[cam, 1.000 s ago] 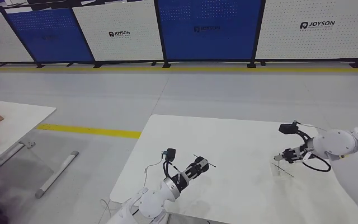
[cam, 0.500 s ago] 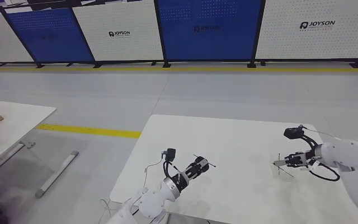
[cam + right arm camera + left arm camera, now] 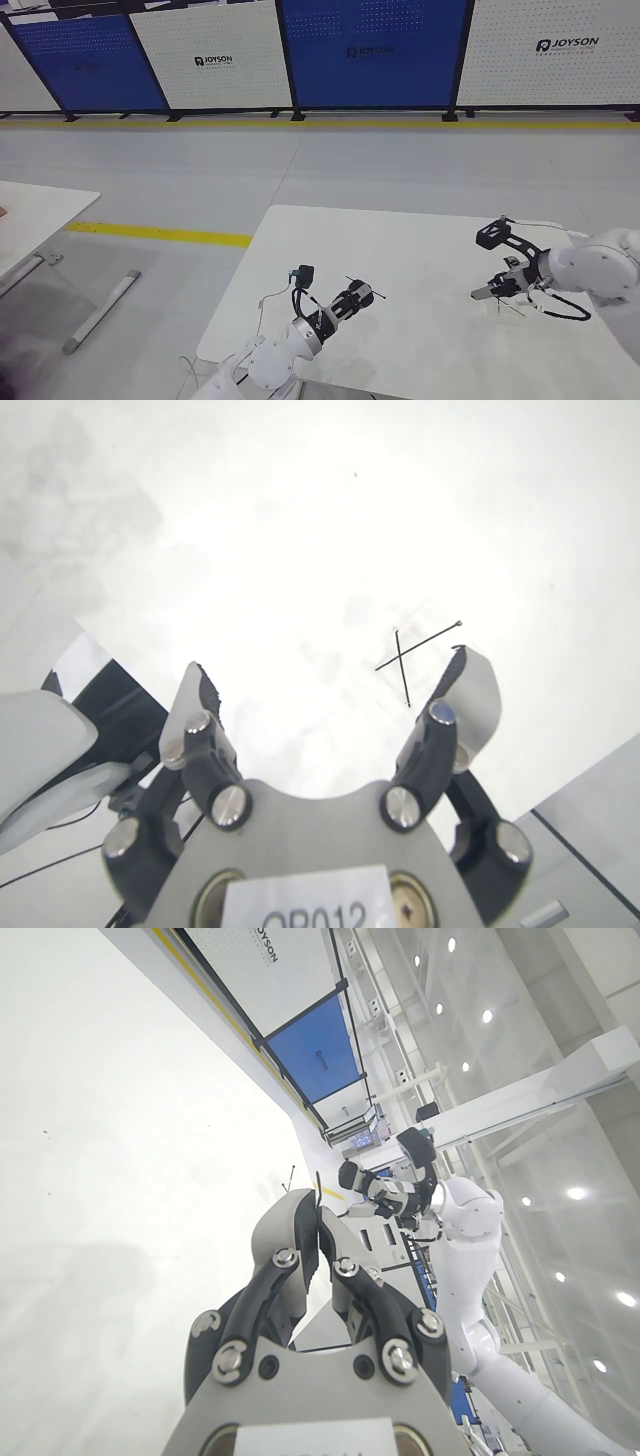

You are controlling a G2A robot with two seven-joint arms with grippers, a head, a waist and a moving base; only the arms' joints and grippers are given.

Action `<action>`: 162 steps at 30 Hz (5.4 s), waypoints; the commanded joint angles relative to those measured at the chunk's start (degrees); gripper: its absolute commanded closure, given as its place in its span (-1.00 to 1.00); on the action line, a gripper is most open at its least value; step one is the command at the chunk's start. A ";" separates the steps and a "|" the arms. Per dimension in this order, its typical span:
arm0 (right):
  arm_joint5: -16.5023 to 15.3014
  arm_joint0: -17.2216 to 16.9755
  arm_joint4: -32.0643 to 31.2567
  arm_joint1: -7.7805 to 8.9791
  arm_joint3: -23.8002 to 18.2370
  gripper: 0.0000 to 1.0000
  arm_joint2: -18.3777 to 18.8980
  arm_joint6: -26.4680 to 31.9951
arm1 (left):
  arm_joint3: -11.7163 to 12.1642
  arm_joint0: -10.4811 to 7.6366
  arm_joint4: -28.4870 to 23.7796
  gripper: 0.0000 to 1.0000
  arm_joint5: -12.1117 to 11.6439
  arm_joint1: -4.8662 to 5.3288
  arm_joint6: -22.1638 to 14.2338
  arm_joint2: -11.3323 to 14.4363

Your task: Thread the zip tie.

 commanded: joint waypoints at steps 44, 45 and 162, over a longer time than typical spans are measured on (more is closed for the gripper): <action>0.00 13.46 -2.55 1.73 2.16 -1.00 -24.91 -10.13 | 0.00 0.00 0.00 1.00 0.00 0.00 0.00 0.00; 0.00 13.69 -3.35 1.91 1.79 -1.00 -25.68 -10.48 | 0.00 0.00 0.00 1.00 0.00 0.00 0.00 0.00; 16.42 11.46 17.96 -2.64 20.18 -1.00 -20.71 -12.22 | 0.00 0.00 0.00 1.00 0.00 0.00 0.00 0.00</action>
